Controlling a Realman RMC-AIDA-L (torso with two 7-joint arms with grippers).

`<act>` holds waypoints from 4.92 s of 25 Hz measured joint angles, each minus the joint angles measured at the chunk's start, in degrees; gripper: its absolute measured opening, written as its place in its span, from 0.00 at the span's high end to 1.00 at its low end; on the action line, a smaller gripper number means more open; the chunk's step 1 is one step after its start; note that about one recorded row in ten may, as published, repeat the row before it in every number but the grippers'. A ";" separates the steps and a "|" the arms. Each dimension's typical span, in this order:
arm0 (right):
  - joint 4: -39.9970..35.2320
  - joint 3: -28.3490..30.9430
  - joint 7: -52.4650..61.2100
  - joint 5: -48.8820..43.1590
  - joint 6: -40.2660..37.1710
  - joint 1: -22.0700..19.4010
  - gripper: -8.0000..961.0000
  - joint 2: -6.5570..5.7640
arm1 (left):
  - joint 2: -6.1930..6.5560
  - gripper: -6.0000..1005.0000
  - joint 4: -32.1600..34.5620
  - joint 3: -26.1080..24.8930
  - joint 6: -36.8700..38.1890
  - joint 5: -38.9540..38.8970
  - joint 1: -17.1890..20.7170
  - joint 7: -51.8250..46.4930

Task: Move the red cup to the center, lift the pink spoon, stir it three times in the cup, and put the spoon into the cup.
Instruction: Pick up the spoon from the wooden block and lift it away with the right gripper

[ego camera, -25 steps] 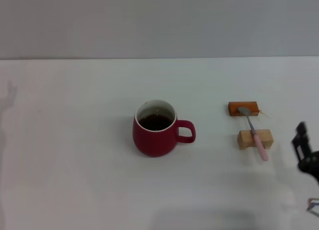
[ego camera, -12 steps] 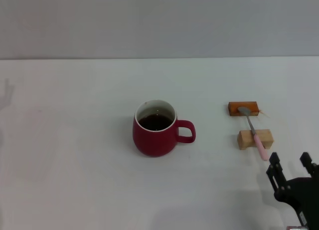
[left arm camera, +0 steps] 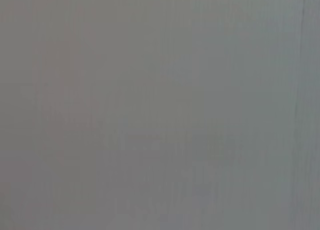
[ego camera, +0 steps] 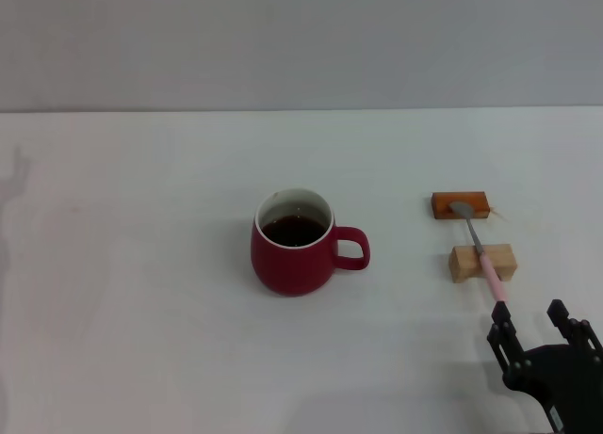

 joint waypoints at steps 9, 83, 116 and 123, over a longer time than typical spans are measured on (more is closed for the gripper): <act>-2.41 -0.01 1.90 0.12 1.13 2.76 0.32 0.10 | 0.05 0.17 -0.10 0.00 0.12 -0.01 -0.10 0.00; -5.18 4.52 3.12 2.52 9.49 11.35 0.39 -0.39 | -0.34 0.17 0.34 -2.98 0.16 0.00 -2.77 1.41; -5.19 4.14 2.56 2.70 9.83 11.93 0.62 -0.26 | -0.39 0.17 -0.17 -2.98 0.65 -0.01 -1.95 1.41; -5.16 4.18 2.56 2.75 9.73 11.85 0.65 -0.25 | -0.39 0.17 -0.17 -2.98 1.00 -0.01 -1.83 1.41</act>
